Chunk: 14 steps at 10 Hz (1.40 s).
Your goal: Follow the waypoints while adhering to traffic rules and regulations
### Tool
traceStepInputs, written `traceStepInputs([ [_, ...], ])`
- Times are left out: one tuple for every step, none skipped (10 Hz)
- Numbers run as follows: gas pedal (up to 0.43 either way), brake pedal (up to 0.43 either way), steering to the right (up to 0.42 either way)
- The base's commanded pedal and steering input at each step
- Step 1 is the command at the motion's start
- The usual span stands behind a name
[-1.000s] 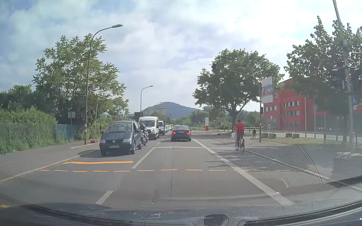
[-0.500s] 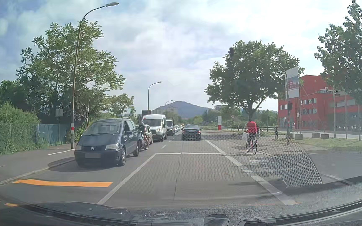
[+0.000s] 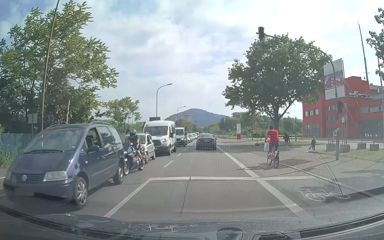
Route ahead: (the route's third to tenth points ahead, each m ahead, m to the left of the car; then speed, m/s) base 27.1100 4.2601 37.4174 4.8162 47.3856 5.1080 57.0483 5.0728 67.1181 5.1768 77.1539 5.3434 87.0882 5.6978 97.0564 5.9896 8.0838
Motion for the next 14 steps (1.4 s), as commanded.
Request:
traceStepInputs([
  [0.02, 0.0, -0.013],
  [0.02, 0.0, -0.011],
  [0.02, 0.0, -0.009],
  [0.02, 0.0, -0.008],
  [0.02, 0.0, -0.008],
  [0.028, 0.0, -0.008],
  [0.028, 0.0, -0.008],
  [0.028, 0.0, -0.008],
  [0.028, 0.0, -0.008],
  [0.028, 0.0, -0.007],
  [0.039, 0.0, -0.007],
  [0.039, 0.0, -0.008],
  [0.039, 0.0, -0.007],
  [0.039, 0.0, -0.005],
])
